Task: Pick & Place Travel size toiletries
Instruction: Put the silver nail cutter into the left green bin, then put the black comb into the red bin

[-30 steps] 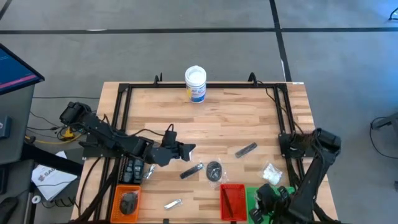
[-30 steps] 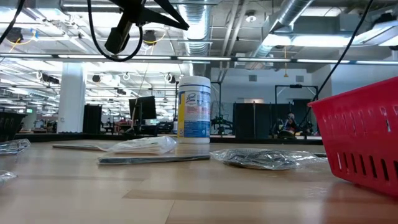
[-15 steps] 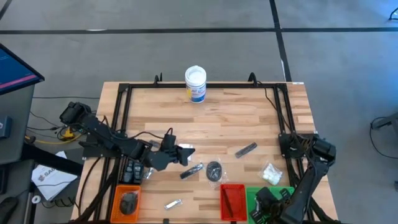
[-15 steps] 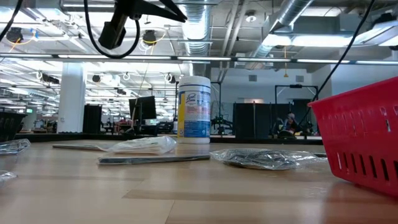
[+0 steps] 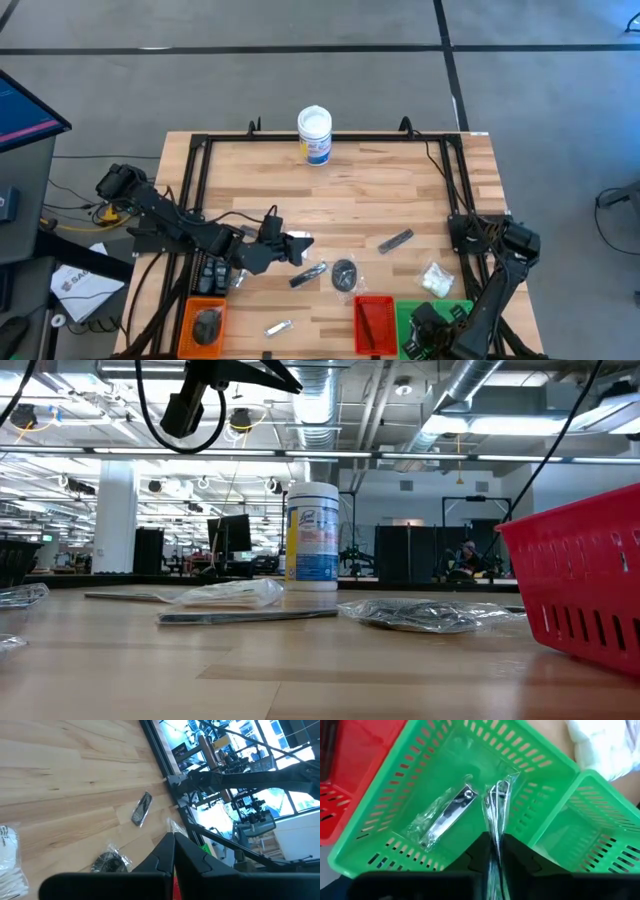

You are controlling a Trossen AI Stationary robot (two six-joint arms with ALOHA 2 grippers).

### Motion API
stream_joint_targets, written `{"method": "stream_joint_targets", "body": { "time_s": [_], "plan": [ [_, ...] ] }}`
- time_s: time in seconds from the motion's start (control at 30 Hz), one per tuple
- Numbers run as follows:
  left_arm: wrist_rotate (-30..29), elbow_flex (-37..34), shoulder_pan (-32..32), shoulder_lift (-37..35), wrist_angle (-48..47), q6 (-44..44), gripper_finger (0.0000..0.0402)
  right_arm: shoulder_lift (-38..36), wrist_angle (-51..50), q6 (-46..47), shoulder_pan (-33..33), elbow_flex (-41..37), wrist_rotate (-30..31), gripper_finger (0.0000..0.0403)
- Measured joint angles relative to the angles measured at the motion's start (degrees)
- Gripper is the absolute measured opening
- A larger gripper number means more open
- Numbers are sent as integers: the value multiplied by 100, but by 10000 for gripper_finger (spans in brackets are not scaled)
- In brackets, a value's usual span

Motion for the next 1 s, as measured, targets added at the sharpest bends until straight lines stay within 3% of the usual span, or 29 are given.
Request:
{"method": "stream_joint_targets", "body": {
  "time_s": [0.23, 0.63, 1.0],
  "plan": [
    [0, 2, 0, 0, 27, 0, 0, -2, 83, -79, 2, 0, -31, 61],
    [0, 2, 0, 0, 49, 4, 0, -21, 33, -479, 0, 172, 9, 66],
    [0, 2, 1, 0, 53, 4, 0, -26, -699, -1186, -52, 1081, 1148, 66]
  ]
}}
